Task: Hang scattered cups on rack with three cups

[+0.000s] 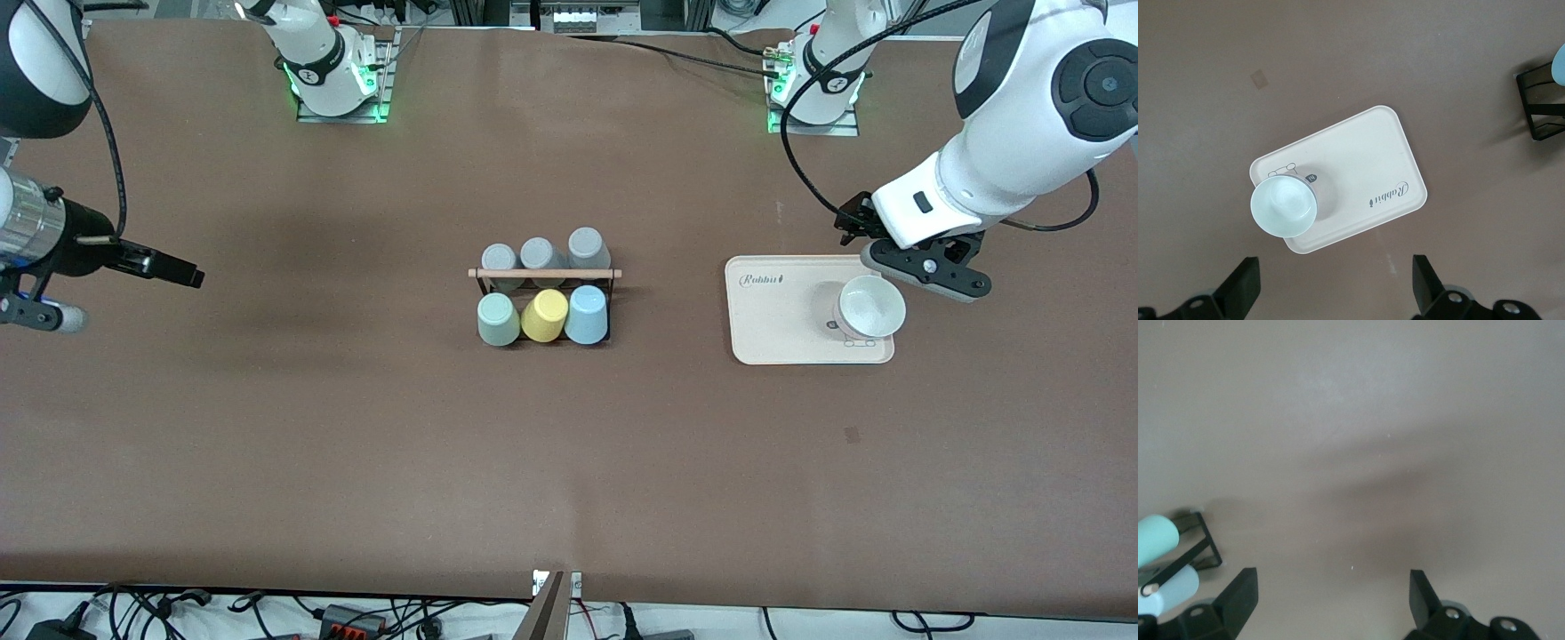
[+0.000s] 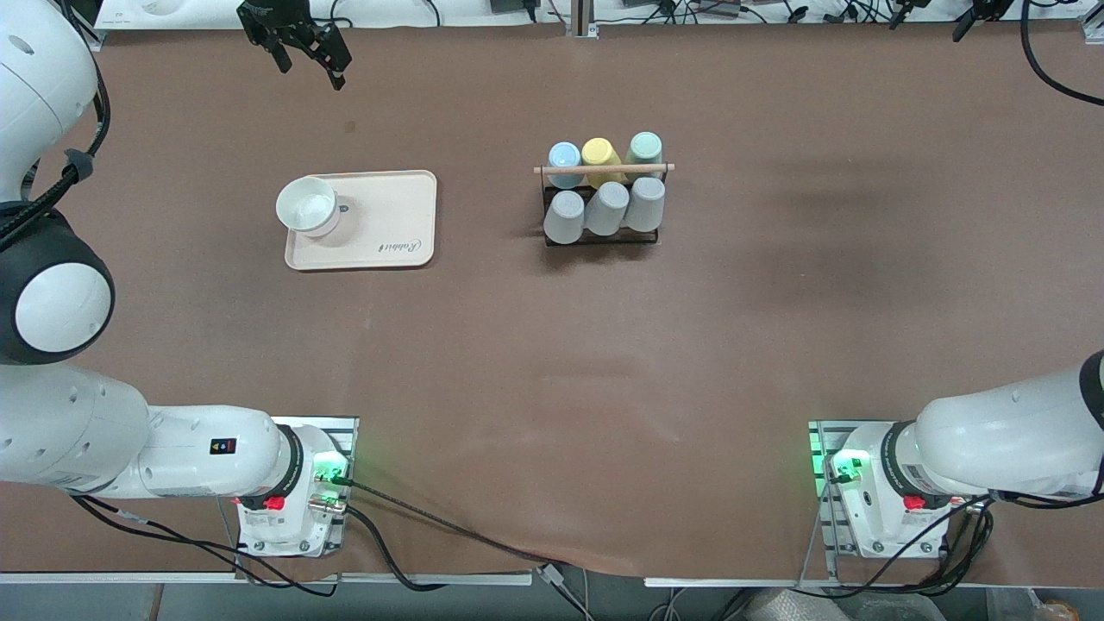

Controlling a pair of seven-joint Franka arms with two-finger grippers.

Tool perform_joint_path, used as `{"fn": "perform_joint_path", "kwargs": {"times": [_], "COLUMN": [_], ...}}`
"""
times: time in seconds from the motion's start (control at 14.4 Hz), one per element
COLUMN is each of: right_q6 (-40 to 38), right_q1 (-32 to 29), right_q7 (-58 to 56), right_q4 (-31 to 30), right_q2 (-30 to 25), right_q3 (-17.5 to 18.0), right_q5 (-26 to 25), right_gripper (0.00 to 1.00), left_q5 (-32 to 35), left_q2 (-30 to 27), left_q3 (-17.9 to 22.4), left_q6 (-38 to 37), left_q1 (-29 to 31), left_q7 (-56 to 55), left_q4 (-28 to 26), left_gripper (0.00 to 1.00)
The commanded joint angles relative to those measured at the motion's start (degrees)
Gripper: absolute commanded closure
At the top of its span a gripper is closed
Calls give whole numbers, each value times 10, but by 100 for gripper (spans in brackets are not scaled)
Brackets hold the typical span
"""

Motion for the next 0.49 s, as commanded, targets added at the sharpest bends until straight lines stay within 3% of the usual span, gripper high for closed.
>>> {"fn": "perform_joint_path", "kwargs": {"times": [0.0, 0.42], "right_q6": [64, 108], "right_q1": [-17, -17], "right_q7": [-10, -33], "right_q4": [-122, -126], "right_q2": [-92, -81], "right_q3": [8, 10], "right_q5": [1, -18], "right_gripper": [0, 0], "left_q5": [-9, -9], "left_q2": [-13, -12], "left_q3": [-2, -2], "left_q6": [5, 5], "left_q1": [4, 4], "left_q7": [12, 12], "left_q4": [-9, -9], "left_gripper": [0, 0]}}
